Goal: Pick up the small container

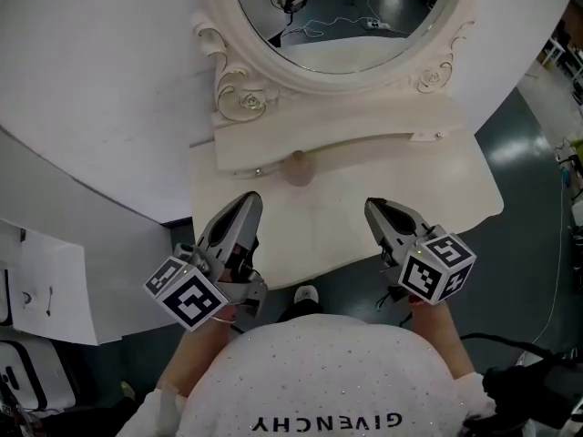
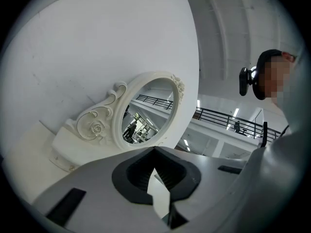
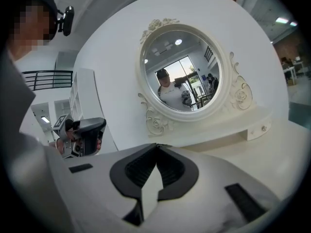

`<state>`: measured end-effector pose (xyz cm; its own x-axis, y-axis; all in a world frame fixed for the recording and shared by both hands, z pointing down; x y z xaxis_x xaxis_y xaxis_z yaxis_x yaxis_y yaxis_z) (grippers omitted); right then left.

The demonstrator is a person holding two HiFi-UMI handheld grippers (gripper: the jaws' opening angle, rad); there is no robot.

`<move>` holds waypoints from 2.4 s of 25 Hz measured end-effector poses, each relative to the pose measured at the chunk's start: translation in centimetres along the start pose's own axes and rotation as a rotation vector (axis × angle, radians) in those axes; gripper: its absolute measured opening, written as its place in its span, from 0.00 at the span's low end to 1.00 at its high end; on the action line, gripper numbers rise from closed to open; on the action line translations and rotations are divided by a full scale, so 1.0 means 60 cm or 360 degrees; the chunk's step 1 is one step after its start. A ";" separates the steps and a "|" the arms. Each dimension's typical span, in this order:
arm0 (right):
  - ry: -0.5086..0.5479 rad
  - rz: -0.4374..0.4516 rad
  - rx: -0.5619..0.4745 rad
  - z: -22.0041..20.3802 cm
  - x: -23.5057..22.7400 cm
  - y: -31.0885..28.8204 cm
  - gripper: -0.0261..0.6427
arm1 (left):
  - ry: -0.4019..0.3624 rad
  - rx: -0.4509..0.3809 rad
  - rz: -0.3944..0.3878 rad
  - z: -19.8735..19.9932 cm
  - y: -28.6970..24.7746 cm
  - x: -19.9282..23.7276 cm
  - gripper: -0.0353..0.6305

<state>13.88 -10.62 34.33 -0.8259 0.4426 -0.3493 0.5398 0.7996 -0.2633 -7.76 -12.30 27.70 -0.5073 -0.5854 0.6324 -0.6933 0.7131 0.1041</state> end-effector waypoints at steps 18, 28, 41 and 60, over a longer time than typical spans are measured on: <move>0.0024 -0.0066 0.0190 -0.038 0.002 -0.148 0.04 | -0.0050 0.0460 -0.0083 -0.064 -0.061 0.131 0.06; 0.0114 -0.0019 0.0326 -0.063 -0.023 -0.241 0.06 | -0.0049 0.0506 0.0041 -0.089 -0.053 0.184 0.06; 0.0255 0.0112 0.0486 -0.085 -0.065 -0.329 0.30 | -0.0032 0.0343 0.0244 -0.076 -0.086 0.226 0.06; 0.0437 -0.0115 0.0313 -0.088 -0.065 -0.390 0.33 | 0.0136 0.0309 0.0442 -0.120 -0.100 0.267 0.06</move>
<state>3.57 -28.92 46.61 -0.8616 0.5020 -0.0754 0.4775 0.7509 -0.4562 -8.01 -23.19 42.72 -0.6511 -0.3391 0.6790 -0.6236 0.7490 -0.2239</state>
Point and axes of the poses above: the fingertips, and each gripper's own axes: y backward along the fingers, x to its left, z out of its top, the point moved 3 cm from there along y, backward along the fingers, and after that the axes turned 1 degree about -x, right-handed, at the moved point
